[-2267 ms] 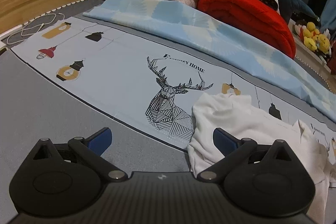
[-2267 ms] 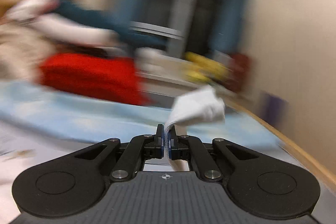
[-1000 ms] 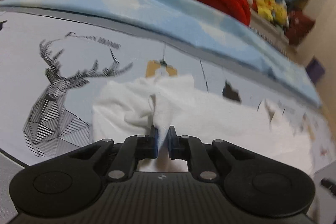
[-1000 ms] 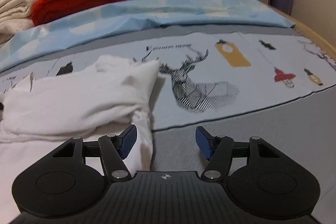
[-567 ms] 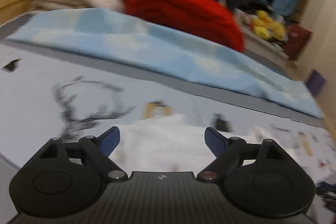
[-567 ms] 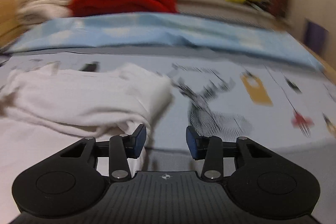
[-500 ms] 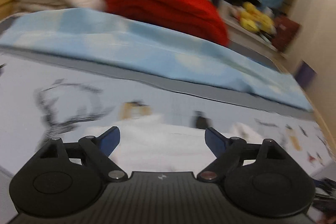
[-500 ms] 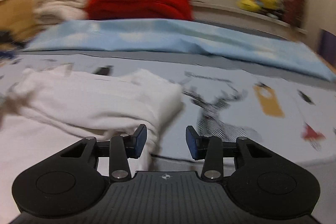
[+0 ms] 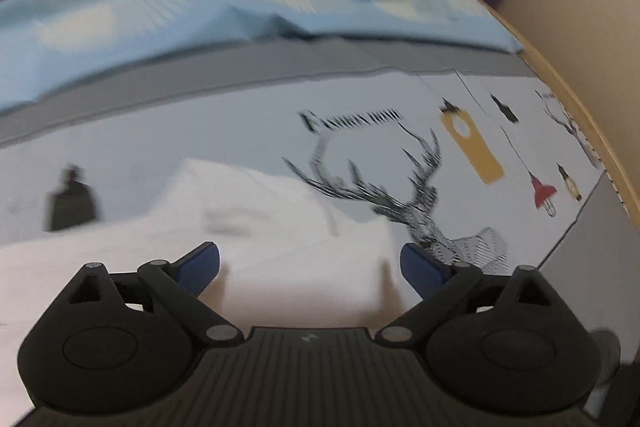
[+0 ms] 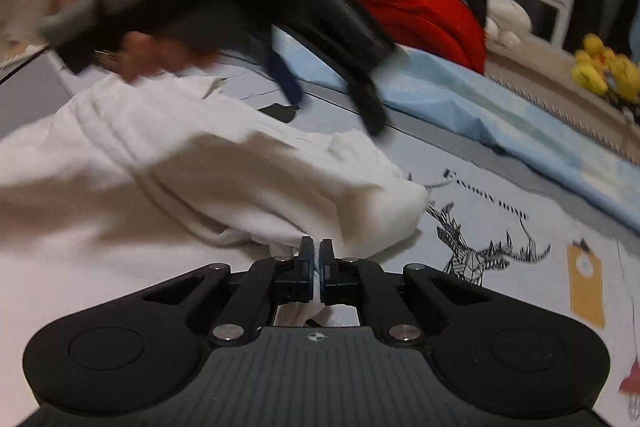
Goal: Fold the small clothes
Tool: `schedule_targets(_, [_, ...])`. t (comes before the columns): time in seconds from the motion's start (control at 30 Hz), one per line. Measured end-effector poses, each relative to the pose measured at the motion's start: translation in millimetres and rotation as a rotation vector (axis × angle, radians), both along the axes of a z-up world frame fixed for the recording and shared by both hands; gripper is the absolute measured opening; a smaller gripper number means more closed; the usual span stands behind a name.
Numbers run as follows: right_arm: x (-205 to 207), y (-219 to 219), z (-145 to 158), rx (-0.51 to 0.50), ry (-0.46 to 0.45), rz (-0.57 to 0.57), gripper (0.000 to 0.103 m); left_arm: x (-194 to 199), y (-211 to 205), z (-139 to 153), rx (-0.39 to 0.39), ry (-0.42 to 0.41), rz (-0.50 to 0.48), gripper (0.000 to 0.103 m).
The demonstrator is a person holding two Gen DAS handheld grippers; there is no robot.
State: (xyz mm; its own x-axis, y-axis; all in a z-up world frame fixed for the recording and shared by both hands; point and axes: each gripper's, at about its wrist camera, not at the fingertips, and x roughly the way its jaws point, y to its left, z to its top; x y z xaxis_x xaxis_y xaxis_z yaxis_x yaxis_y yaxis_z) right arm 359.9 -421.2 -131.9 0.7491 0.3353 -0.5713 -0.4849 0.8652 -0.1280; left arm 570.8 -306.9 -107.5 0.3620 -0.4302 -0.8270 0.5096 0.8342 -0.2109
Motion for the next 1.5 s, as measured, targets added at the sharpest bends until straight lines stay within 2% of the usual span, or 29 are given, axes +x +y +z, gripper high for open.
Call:
schedule_targets(0.1, [-12, -3, -4, 0.009, -0.018, 0.024, 0.001, 2, -23, -14, 0.034, 0.024, -0.054, 0.099])
schedule_targets(0.23, [-20, -11, -9, 0.059, -0.019, 0.012, 0.0, -3, -56, -21, 0.131, -0.018, -0.14, 0.099])
schedule_targets(0.27, [-23, -13, -10, 0.074, -0.017, 0.008, 0.0, -4, -61, -23, 0.164, -0.038, -0.154, 0.095])
schedule_targets(0.3, [-25, -15, -11, 0.096, -0.011, 0.007, 0.0, -5, -66, -24, 0.194, -0.056, -0.166, 0.086])
schedule_targets(0.37, [-32, -17, -13, 0.114, -0.006, 0.011, 0.0, 0, -74, -30, 0.222, -0.05, -0.21, 0.016])
schedule_targets(0.4, [-35, -17, -14, 0.112, -0.004, 0.009, 0.0, 5, -75, -34, 0.236, -0.032, -0.195, 0.015])
schedule_targets(0.47, [-41, -19, -17, 0.122, 0.014, 0.015, 0.0, 13, -73, -33, 0.212, -0.021, -0.161, 0.011])
schedule_targets(0.57, [-51, -19, -23, 0.127, 0.045, 0.027, 0.0, 17, -69, -29, 0.176, -0.03, -0.129, 0.01])
schedule_targets(0.63, [-57, -20, -20, 0.122, 0.005, -0.01, 0.0, 15, -69, -29, 0.176, -0.038, -0.137, 0.011])
schedule_targets(0.7, [-57, -29, -11, 0.191, -0.028, -0.074, 0.001, 15, -68, -29, 0.17, -0.04, -0.144, 0.013])
schedule_targets(0.77, [-51, -29, -5, 0.187, -0.036, -0.095, 0.012, 16, -68, -28, 0.157, -0.034, -0.137, 0.018])
schedule_targets(0.83, [-42, -23, -4, 0.191, -0.002, -0.077, 0.032, 15, -69, -27, 0.144, -0.031, -0.133, 0.022])
schedule_targets(0.9, [-33, -12, -5, 0.182, 0.01, -0.047, 0.036, 15, -73, -28, 0.141, -0.038, -0.132, 0.022])
schedule_targets(0.93, [-31, -6, -6, 0.157, -0.013, -0.052, 0.025, 15, -73, -28, 0.139, -0.05, -0.127, 0.022])
schedule_targets(0.97, [-29, -1, -9, 0.129, -0.033, -0.055, 0.0, 15, -74, -29, 0.142, -0.065, -0.123, 0.014])
schedule_targets(1.07, [-37, 1, -12, 0.096, -0.042, -0.037, 0.001, 19, -73, -31, 0.131, -0.082, -0.09, 0.008])
schedule_targets(1.2, [-52, -9, -21, 0.089, -0.003, -0.049, 0.0, 24, -72, -32, 0.094, -0.12, -0.026, 0.008])
schedule_targets(1.23, [-52, -10, -24, 0.094, 0.018, -0.055, 0.0, 24, -70, -30, 0.078, -0.141, 0.002, 0.009])
schedule_targets(1.3, [-57, -10, -23, 0.094, 0.019, -0.046, 0.0, 26, -63, -22, 0.034, -0.153, 0.04, 0.027])
schedule_targets(1.37, [-57, -7, -21, 0.078, 0.02, -0.049, 0.0, 26, -52, -9, -0.007, -0.148, 0.057, 0.092])
schedule_targets(1.43, [-55, -13, -14, 0.12, 0.015, -0.1, 0.0, 16, -37, 8, -0.026, -0.223, 0.084, 0.101])
schedule_targets(1.5, [-52, -26, -1, 0.238, 0.018, -0.147, 0.004, 6, -19, 21, -0.048, -0.267, 0.058, 0.101])
